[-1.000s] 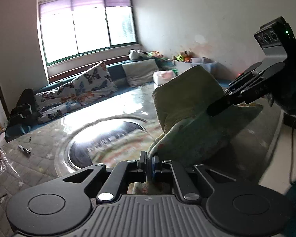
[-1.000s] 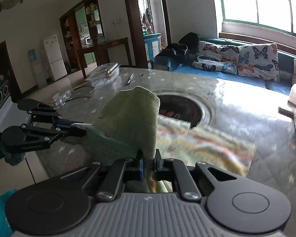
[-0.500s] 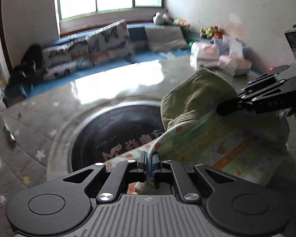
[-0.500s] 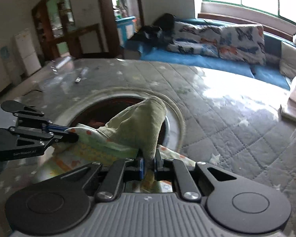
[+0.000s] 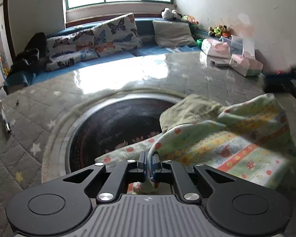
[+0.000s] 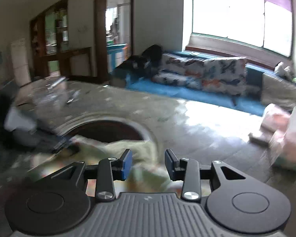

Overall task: Fold clothes
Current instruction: 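Lift the hem with both grippers and fold it up over the collar, then open both grippers and release the folded hem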

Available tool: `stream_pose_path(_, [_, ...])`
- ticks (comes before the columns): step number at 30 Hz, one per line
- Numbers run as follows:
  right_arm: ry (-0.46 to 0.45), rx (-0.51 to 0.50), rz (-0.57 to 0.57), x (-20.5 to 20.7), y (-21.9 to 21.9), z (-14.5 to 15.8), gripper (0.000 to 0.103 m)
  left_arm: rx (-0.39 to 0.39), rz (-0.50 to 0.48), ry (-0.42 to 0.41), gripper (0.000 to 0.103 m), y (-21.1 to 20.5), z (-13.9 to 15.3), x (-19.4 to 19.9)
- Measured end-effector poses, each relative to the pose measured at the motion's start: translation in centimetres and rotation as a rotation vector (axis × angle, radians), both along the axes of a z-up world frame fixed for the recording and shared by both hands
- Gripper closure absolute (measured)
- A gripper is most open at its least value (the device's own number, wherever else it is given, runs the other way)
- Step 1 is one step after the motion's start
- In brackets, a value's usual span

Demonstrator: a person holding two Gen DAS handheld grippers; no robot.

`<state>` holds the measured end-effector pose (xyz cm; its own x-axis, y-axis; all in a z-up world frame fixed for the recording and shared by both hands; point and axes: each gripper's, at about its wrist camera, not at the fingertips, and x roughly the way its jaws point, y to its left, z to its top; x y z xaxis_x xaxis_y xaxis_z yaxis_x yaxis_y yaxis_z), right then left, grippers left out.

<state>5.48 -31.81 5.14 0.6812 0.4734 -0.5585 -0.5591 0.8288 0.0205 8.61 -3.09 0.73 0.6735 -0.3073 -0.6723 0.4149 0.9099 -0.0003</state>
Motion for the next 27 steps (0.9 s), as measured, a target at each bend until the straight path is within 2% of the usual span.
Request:
stream_pose_path(4, [0.046, -0.016, 0.005, -1.0, -0.3, -2.1, 0.068, -0.02, 0.011, -0.048, 0.097, 0.2, 1.4, -0.2])
stream_pose_path(8, [0.113, -0.004, -0.075, 0.8, -1.1, -4.7, 0.068, 0.035, 0.033, -0.032, 0.097, 0.0, 0.3, 0.6])
stream_pose_path(11, [0.146, 0.016, -0.125, 1.8, -1.7, -5.5, 0.071, 0.041, 0.076, 0.01, 0.085, 0.4, -1.0, 1.5])
stream_pose_path(13, [0.165, 0.032, -0.151, 2.2, -2.1, -5.9, 0.071, 0.026, 0.099, 0.018, 0.074, 0.9, -1.2, 1.8])
stream_pose_path(15, [0.12, 0.033, -0.142, 1.9, -1.8, -5.2, 0.071, 0.034, 0.11, 0.01, 0.068, 1.1, -1.2, 2.0])
stream_pose_path(18, [0.121, 0.057, -0.12, 2.5, -0.8, -4.9, 0.071, 0.054, 0.14, -0.017, 0.062, 1.5, -1.0, 2.1])
stream_pose_path(21, [0.159, 0.074, -0.125, 3.7, 0.0, -6.0, 0.072, 0.061, 0.197, -0.017, 0.063, 2.4, -1.1, 2.6])
stream_pose_path(24, [0.186, 0.085, -0.159, 4.7, 0.1, -7.3, 0.077, 0.07, 0.247, -0.014, 0.065, 3.4, -1.1, 2.7])
stream_pose_path(26, [0.182, 0.092, -0.172, 4.7, 0.0, -7.4, 0.078, 0.05, 0.241, -0.037, 0.066, 3.6, -0.4, 2.1])
stream_pose_path(27, [0.181, 0.095, -0.183, 4.8, 0.0, -7.2, 0.078, 0.033, 0.234, -0.045, 0.07, 3.5, 0.0, 1.8])
